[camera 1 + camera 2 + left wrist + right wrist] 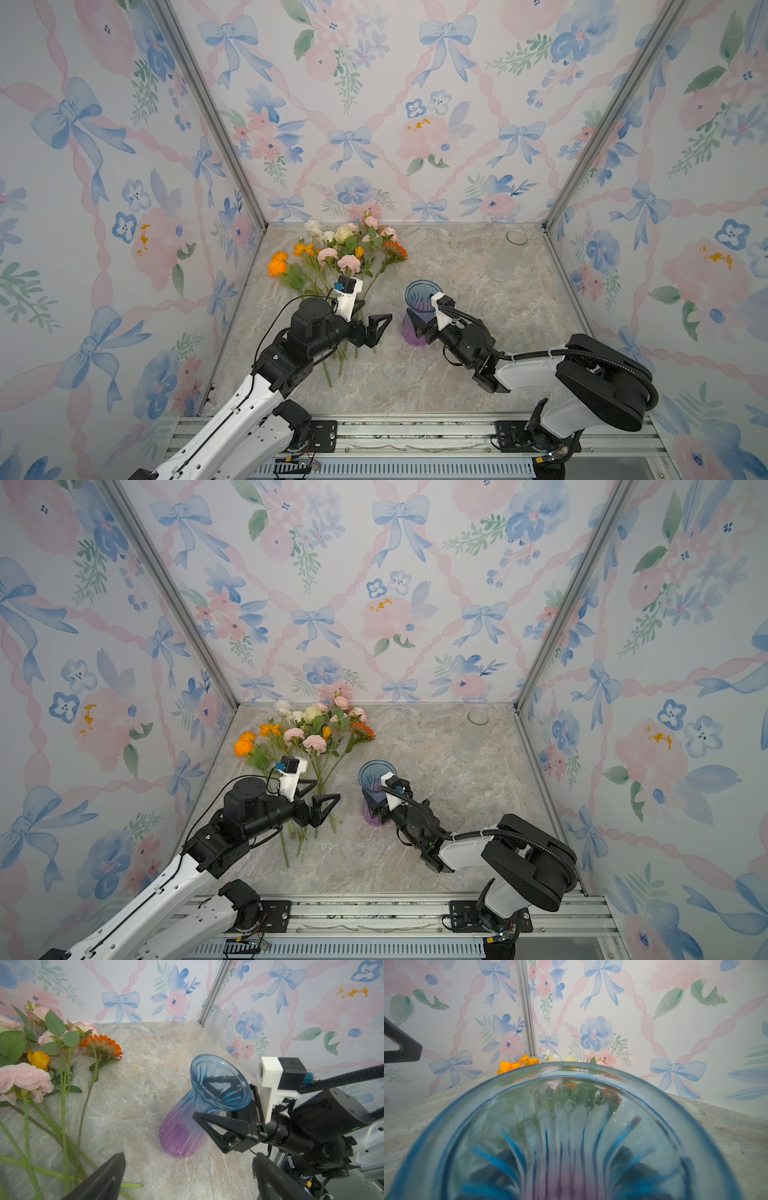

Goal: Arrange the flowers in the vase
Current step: 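Slide the blue-purple vase toward the robot with the right gripper and release it, then close left gripper on pink rose stem while right gripper draws back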

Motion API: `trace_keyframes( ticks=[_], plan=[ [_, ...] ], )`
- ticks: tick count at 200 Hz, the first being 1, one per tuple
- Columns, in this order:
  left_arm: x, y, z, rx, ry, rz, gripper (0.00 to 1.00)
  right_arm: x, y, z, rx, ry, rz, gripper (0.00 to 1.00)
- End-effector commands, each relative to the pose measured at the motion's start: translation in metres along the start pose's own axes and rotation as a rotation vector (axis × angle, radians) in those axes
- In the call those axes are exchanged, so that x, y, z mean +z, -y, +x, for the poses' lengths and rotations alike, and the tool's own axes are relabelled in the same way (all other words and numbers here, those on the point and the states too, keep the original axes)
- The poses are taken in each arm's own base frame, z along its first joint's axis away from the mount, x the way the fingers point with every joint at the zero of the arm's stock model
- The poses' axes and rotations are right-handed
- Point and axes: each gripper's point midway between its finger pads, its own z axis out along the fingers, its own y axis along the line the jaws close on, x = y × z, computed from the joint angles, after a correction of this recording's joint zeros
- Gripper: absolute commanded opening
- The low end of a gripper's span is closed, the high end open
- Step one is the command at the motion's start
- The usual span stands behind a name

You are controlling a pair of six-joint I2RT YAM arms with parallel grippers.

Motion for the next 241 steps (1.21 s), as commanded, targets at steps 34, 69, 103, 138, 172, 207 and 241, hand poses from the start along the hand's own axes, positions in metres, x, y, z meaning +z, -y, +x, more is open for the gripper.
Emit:
trace_keyframes(
  ticks=[34, 69, 103, 138, 172, 207, 241],
  plan=[
    [0.001, 0.008, -0.018, 0.047, 0.017, 0.016, 0.98, -0.009, 0.002, 0.002, -0.028, -0.052, 0.011, 0.97],
    [0.003, 0.005, -0.021, 0.073, -0.003, -0.006, 0.98, -0.036, 0.005, 0.017, -0.047, -0.159, -0.017, 0.97],
    [0.009, -0.011, -0.021, 0.105, -0.027, -0.092, 0.98, -0.071, 0.009, 0.013, -0.112, -0.303, -0.084, 0.97],
    [0.019, -0.063, -0.017, 0.106, -0.054, -0.352, 0.97, -0.101, 0.035, -0.003, -0.032, -0.361, -0.09, 0.97],
    [0.028, -0.134, -0.009, 0.028, -0.13, -0.556, 0.86, -0.096, 0.037, -0.031, 0.035, -0.268, -0.172, 0.97],
    [0.04, -0.197, 0.01, -0.143, -0.234, -0.607, 0.7, -0.091, 0.002, -0.018, -0.018, -0.303, -0.353, 0.97],
    [0.058, -0.233, 0.047, -0.21, -0.363, -0.66, 0.56, -0.104, -0.014, -0.004, -0.126, -0.302, -0.346, 0.97]
  ],
)
